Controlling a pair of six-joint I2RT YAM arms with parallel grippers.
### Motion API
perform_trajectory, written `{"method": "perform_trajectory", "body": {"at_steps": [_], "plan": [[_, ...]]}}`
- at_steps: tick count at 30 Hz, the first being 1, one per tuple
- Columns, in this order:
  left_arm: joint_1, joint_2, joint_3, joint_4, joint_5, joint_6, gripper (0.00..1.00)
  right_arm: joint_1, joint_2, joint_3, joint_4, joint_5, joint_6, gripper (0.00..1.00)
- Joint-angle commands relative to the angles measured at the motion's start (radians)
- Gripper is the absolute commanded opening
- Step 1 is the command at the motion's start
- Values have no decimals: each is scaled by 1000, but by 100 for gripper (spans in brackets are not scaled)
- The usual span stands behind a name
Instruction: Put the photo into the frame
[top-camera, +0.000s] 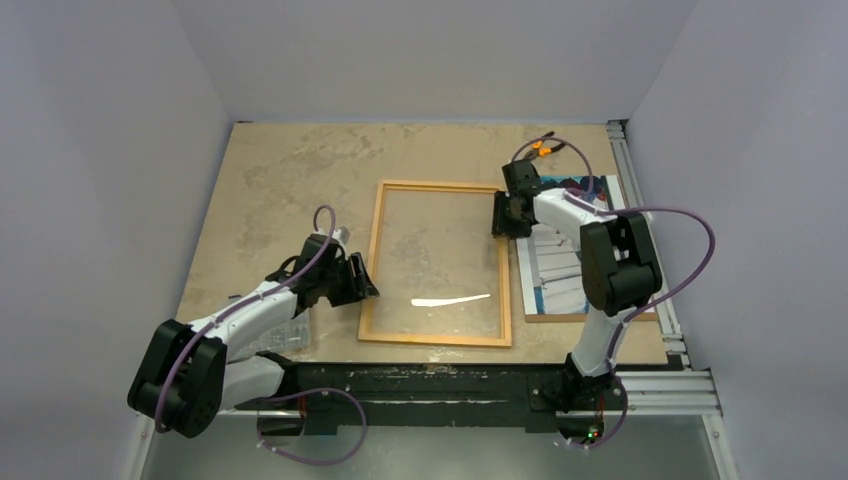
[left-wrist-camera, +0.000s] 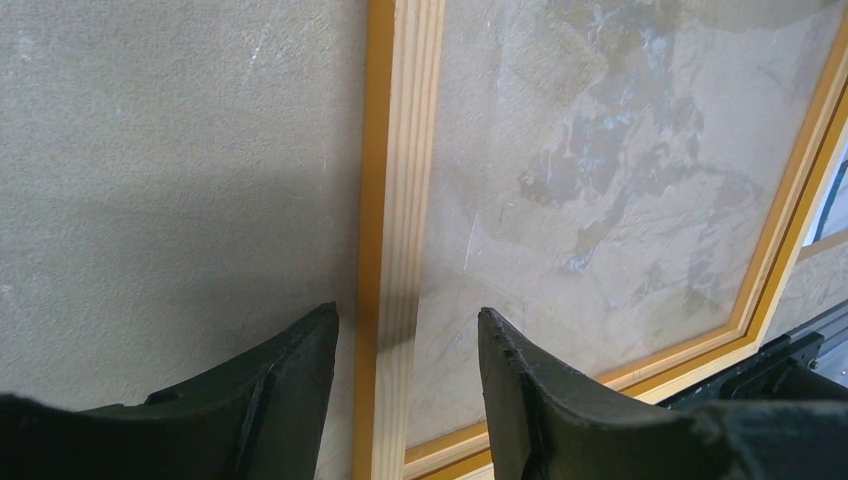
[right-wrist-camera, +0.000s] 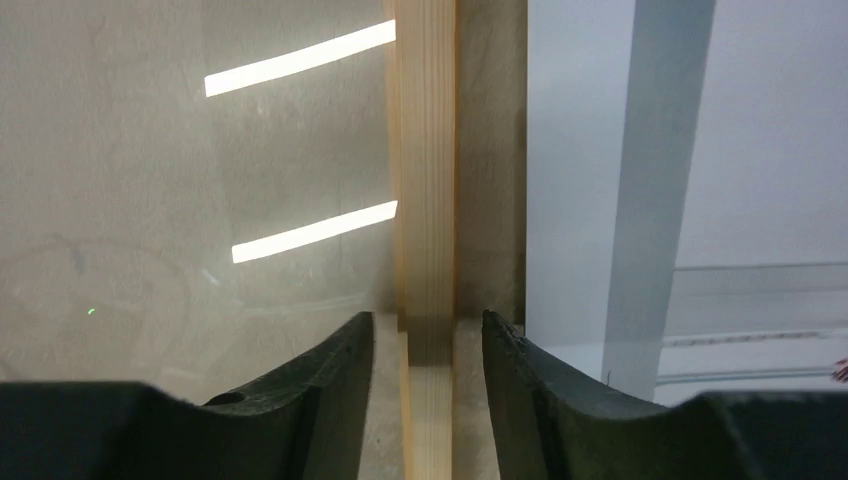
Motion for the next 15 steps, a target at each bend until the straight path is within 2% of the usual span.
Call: {"method": "perform_trajectory", "body": {"at_steps": [1, 3, 6, 15], "plan": [[1, 7, 13, -60, -29, 25, 52, 8, -95, -63, 13, -64, 4, 53], [1, 2, 12, -64, -32, 26, 52, 8, -133, -76, 15, -78, 13, 62], [1, -1, 13, -72, -36, 27, 52, 7, -188, -99, 14, -78, 26, 70], [1, -17, 12, -86, -43, 30, 52, 5, -262, -104, -21, -71, 39, 78]]}}
